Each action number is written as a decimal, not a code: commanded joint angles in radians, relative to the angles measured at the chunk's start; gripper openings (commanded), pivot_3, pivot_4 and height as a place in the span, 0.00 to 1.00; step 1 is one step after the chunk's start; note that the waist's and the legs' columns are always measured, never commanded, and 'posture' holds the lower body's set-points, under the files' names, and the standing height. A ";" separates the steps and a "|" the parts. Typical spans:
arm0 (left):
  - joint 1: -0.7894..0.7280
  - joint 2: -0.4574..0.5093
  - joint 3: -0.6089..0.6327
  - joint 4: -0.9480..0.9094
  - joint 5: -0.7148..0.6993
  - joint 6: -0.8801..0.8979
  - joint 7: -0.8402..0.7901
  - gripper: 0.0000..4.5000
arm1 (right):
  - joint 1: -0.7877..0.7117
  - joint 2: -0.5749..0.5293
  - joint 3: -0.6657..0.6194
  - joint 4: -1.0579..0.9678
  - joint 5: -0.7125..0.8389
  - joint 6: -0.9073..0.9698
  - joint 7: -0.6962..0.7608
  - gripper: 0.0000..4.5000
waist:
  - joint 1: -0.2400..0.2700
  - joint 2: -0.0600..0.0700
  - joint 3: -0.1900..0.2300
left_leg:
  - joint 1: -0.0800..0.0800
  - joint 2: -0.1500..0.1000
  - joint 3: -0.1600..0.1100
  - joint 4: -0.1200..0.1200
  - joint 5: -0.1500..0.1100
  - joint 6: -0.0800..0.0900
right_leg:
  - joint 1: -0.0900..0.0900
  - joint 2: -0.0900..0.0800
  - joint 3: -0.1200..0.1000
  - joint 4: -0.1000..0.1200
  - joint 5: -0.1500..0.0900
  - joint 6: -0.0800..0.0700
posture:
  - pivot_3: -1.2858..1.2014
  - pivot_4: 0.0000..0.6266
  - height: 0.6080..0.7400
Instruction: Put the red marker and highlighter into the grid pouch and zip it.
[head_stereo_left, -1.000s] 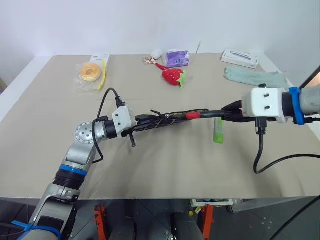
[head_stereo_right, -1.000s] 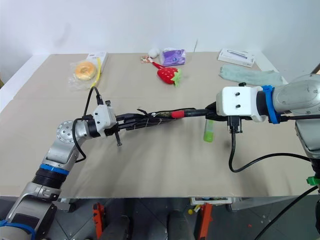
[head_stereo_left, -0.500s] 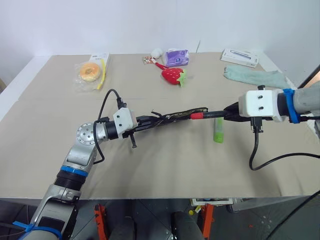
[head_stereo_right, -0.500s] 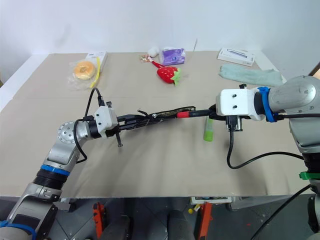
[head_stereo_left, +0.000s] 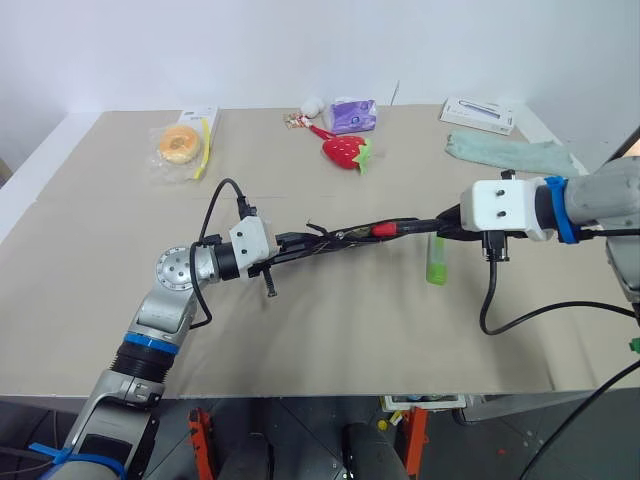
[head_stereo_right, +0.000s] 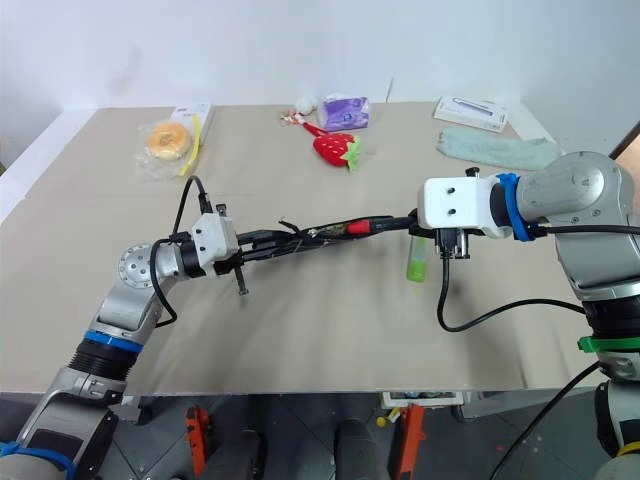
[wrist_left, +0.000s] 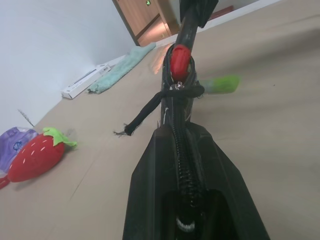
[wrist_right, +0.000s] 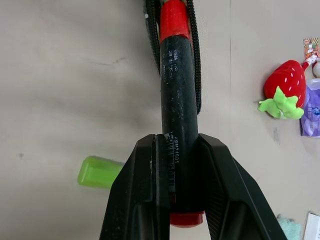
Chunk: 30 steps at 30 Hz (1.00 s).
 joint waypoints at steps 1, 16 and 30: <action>-0.001 -0.003 0.013 -0.051 -0.008 0.012 0.013 0.00 | -0.038 0.026 0.011 -0.007 -0.030 -0.022 -0.010 0.12 | -0.001 0.000 0.000 | 0.000 0.000 0.000 0.000 0.000 0.000 | 0.000 0.000 0.000 0.000 0.000 0.000 | 0.52 0.24 1.00; 0.003 -0.023 0.004 -0.069 0.000 0.027 0.017 0.00 | -0.087 0.210 0.102 -0.042 -0.089 0.034 -0.018 0.12 | -0.002 0.000 0.000 | 0.000 0.000 0.000 0.001 0.000 0.000 | 0.000 0.000 0.001 0.000 0.003 -0.002 | 0.52 0.24 1.00; 0.006 -0.037 0.001 -0.071 0.005 0.024 0.017 0.00 | -0.100 0.343 0.152 -0.041 -0.111 0.091 -0.043 0.12 | -0.002 0.000 0.000 | 0.000 0.000 0.000 0.002 0.000 0.000 | 0.000 0.000 0.001 0.000 0.003 -0.003 | 0.52 0.24 1.00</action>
